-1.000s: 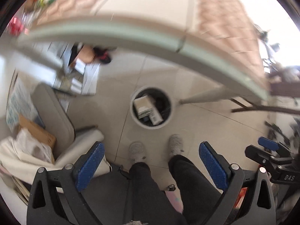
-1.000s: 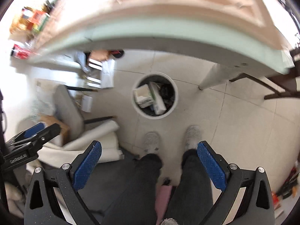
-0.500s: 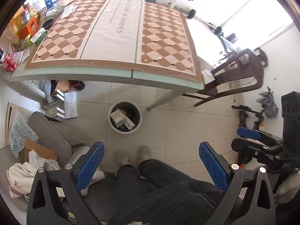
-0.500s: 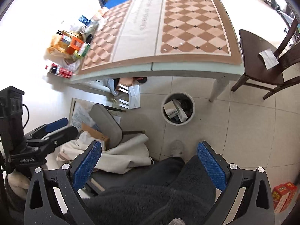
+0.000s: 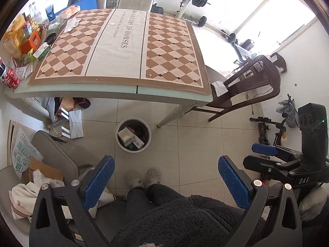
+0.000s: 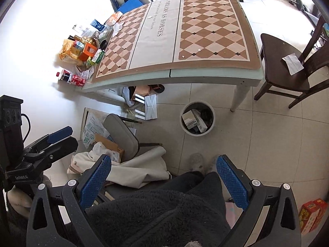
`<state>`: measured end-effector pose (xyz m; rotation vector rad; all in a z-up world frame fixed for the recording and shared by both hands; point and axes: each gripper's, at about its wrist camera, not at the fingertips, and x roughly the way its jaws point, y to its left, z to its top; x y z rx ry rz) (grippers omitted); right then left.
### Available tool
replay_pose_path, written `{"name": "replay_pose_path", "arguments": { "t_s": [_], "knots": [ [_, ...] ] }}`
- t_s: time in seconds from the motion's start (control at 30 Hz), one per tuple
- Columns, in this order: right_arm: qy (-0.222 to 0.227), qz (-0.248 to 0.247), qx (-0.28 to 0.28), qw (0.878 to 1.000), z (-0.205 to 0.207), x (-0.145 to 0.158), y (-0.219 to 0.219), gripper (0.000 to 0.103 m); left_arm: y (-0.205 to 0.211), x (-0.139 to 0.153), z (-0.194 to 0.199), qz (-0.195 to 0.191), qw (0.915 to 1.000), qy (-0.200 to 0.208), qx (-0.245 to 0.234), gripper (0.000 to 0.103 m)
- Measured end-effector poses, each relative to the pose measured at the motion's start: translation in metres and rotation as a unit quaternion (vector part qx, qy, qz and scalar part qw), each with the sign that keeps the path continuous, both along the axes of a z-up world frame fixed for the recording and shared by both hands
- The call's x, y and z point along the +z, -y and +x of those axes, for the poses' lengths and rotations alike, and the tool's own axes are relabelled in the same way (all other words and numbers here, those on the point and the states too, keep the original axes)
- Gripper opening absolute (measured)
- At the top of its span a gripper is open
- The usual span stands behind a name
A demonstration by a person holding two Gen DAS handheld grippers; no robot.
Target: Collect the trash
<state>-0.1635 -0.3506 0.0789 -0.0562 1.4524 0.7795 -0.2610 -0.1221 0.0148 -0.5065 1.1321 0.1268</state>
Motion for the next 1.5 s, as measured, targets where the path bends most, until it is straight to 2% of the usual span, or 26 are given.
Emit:
{"name": "replay_pose_path", "arguments": {
  "t_s": [1.5],
  "knots": [
    [0.002,0.001,-0.003,1.000,-0.007,0.002,0.004,0.103,0.019,0.000,-0.004,-0.010,0.9999,0.006,0.000,0.103]
  ]
}}
